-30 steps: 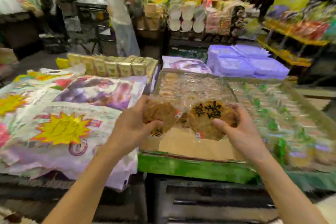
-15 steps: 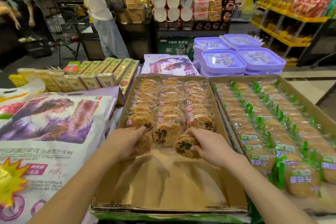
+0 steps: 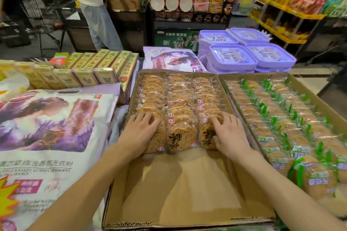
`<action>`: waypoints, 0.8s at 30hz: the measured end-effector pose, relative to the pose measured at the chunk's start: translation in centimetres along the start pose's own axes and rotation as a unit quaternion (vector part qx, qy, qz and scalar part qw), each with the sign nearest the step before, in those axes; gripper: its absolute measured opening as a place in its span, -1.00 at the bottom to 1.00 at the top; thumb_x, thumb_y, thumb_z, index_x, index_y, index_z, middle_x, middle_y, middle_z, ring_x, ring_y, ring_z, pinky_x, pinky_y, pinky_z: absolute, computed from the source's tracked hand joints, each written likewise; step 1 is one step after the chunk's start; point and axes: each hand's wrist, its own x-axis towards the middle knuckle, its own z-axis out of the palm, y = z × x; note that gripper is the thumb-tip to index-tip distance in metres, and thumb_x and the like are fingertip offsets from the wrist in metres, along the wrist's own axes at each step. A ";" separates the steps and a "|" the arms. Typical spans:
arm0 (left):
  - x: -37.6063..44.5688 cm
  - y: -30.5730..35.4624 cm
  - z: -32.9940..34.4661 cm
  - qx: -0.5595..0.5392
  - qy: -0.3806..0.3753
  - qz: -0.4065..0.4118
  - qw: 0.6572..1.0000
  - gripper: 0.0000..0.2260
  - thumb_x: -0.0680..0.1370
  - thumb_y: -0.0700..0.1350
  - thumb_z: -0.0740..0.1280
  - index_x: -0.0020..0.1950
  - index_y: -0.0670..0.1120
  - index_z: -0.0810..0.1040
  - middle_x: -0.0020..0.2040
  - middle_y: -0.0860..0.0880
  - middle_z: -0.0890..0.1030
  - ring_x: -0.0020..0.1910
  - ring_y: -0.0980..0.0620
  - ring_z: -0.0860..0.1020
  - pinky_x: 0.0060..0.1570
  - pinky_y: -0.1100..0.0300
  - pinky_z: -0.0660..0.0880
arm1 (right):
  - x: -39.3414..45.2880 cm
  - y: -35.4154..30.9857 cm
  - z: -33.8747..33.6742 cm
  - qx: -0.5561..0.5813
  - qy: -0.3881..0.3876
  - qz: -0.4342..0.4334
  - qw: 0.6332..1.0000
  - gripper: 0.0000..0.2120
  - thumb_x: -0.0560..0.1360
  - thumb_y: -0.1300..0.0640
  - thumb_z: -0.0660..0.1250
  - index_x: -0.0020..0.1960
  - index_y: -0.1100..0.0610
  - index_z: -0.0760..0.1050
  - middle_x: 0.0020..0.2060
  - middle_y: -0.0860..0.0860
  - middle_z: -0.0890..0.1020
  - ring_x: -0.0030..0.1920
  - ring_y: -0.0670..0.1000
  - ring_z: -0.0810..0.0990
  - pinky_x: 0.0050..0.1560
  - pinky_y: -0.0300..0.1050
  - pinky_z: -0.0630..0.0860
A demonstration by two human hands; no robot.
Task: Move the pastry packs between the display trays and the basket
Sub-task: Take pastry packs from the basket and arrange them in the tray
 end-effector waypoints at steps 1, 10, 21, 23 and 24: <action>0.1 0.1 0.1 -0.008 0.001 0.003 1.000 -0.31 0.16 -0.17 0.60 0.20 -0.06 0.38 0.10 -0.16 0.51 0.09 -0.23 0.52 -0.01 -0.09 0.51 | -0.1 -0.3 0.0 0.003 -0.001 -0.004 1.000 -0.28 0.48 0.12 0.44 0.54 0.01 0.19 0.50 0.22 0.29 0.50 0.26 0.24 0.53 0.19 0.18; 1.1 0.7 1.2 -0.038 -0.080 -0.009 0.996 -0.38 0.54 -0.25 0.27 0.57 -0.11 0.13 0.58 -0.15 0.13 0.62 -0.20 -0.03 0.56 -0.18 -0.08 | 1.4 -3.5 1.1 -0.003 0.004 -0.139 0.990 0.03 0.45 -0.12 0.48 0.63 -0.07 -0.17 0.61 0.20 -0.16 0.61 0.25 -0.15 0.55 0.30 -0.20; 0.6 -0.8 1.7 -0.043 -0.031 0.090 0.995 -0.31 0.41 -0.30 0.43 0.52 -0.23 0.29 0.54 -0.29 0.29 0.56 -0.32 0.19 0.49 -0.22 0.03 | 2.3 -4.8 3.2 0.023 0.019 -0.109 0.994 -0.13 0.46 -0.21 0.44 0.61 -0.06 0.08 0.60 0.19 0.16 0.60 0.24 0.10 0.56 0.29 0.09; 0.1 0.1 1.6 -0.048 -0.020 0.048 0.998 -0.33 0.47 -0.30 0.37 0.56 -0.18 0.23 0.57 -0.28 0.24 0.59 -0.28 0.13 0.53 -0.16 -0.03 | 2.3 -5.0 3.1 0.027 0.019 -0.111 0.993 -0.13 0.47 -0.22 0.43 0.61 -0.06 0.04 0.61 0.19 0.12 0.61 0.23 0.06 0.57 0.29 0.05; -0.1 0.6 1.6 -0.052 -0.017 0.022 0.998 -0.31 0.49 -0.29 0.36 0.58 -0.13 0.18 0.58 -0.25 0.21 0.60 -0.25 0.09 0.55 -0.14 -0.04 | 2.2 -5.0 3.0 0.029 0.020 -0.114 0.993 -0.12 0.48 -0.23 0.41 0.61 -0.06 0.01 0.62 0.19 0.08 0.62 0.23 0.01 0.58 0.28 0.01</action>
